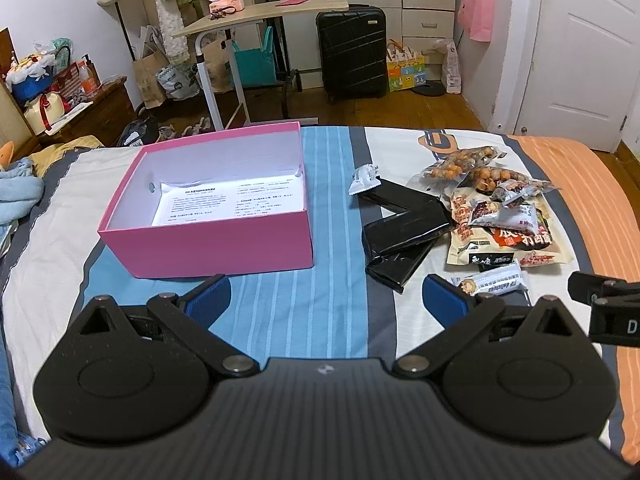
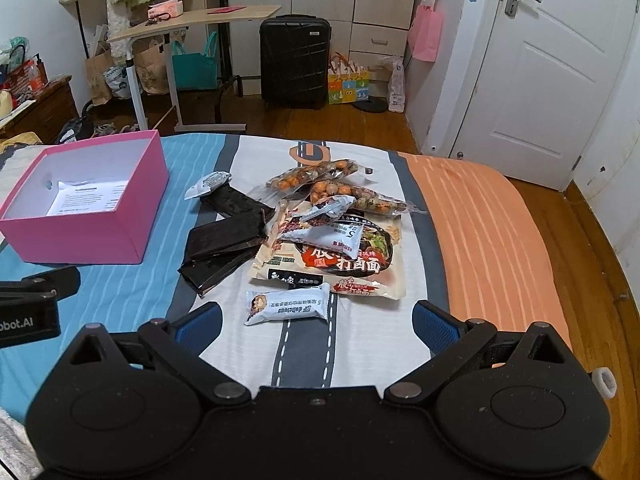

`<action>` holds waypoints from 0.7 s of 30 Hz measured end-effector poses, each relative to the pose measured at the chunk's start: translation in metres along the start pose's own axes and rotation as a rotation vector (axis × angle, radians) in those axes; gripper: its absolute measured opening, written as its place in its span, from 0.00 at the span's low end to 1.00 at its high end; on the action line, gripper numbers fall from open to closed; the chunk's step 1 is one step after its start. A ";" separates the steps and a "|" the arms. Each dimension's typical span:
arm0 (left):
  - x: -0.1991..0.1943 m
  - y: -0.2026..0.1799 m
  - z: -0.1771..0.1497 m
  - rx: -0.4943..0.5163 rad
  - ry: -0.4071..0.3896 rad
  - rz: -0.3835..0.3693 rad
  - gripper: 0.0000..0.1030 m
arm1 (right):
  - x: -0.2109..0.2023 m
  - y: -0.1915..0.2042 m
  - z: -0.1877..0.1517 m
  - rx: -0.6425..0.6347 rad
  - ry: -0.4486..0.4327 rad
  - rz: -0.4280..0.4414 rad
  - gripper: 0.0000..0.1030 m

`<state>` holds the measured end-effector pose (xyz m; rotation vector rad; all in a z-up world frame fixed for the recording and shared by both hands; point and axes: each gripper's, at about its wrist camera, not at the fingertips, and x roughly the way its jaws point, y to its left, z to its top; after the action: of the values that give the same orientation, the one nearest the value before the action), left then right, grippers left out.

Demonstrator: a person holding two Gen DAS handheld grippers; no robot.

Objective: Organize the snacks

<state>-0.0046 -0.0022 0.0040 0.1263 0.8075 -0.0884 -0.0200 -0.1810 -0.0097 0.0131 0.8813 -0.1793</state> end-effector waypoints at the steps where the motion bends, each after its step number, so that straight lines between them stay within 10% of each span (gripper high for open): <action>1: 0.000 0.000 0.000 0.000 0.000 0.000 1.00 | 0.000 0.000 0.000 0.001 0.000 0.001 0.99; 21: -0.009 0.003 0.001 0.003 -0.039 -0.020 1.00 | -0.003 0.002 0.000 -0.020 -0.026 -0.008 0.99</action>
<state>-0.0094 0.0006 0.0112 0.1186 0.7698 -0.1110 -0.0213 -0.1782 -0.0077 -0.0117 0.8568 -0.1775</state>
